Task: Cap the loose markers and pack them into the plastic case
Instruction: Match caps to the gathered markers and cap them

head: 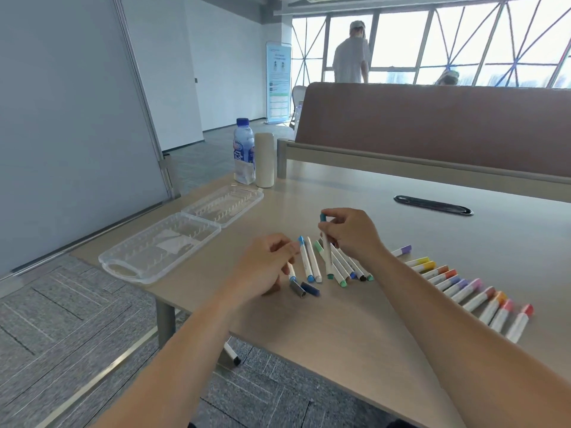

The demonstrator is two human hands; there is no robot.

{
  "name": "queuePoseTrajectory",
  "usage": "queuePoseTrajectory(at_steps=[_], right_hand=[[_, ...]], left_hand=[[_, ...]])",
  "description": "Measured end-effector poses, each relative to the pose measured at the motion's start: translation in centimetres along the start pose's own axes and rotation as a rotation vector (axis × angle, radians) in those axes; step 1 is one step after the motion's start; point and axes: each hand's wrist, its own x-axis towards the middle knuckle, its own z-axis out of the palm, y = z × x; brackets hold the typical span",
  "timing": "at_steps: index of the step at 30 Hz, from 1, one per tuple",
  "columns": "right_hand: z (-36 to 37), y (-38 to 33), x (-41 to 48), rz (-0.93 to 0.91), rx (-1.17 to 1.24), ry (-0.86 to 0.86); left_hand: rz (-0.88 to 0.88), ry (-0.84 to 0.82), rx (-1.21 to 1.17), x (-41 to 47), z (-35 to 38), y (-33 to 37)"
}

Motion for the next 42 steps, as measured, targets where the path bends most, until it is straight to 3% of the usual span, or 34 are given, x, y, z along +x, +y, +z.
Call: queuePoseTrajectory(at_steps=[6,15,23,32,42], right_hand=[[1.8,2.2,1.8,-0.037,-0.26,-0.066],[1.8,3.3,2.4,-0.01,-0.384,-0.107],[3.7,0.9,-0.1,-0.101,-0.441,-0.116],[8.3,-2.7,-1.2,-0.027,-0.726,-0.248],[10.2,-5.1,-0.7,0.039,-0.903,-0.221]], left_hand=[[-0.028,0.024,0.022,0.8,-0.7,-0.5],[-0.011,0.104,-0.001,1.0,-2.1,-1.3],[-0.001,0.144,-0.021,-0.2,-3.5,-1.3],[0.038,0.16,0.045,-1.0,-5.5,-2.3],[0.044,0.138,0.145,-1.2,-7.0,-3.7]])
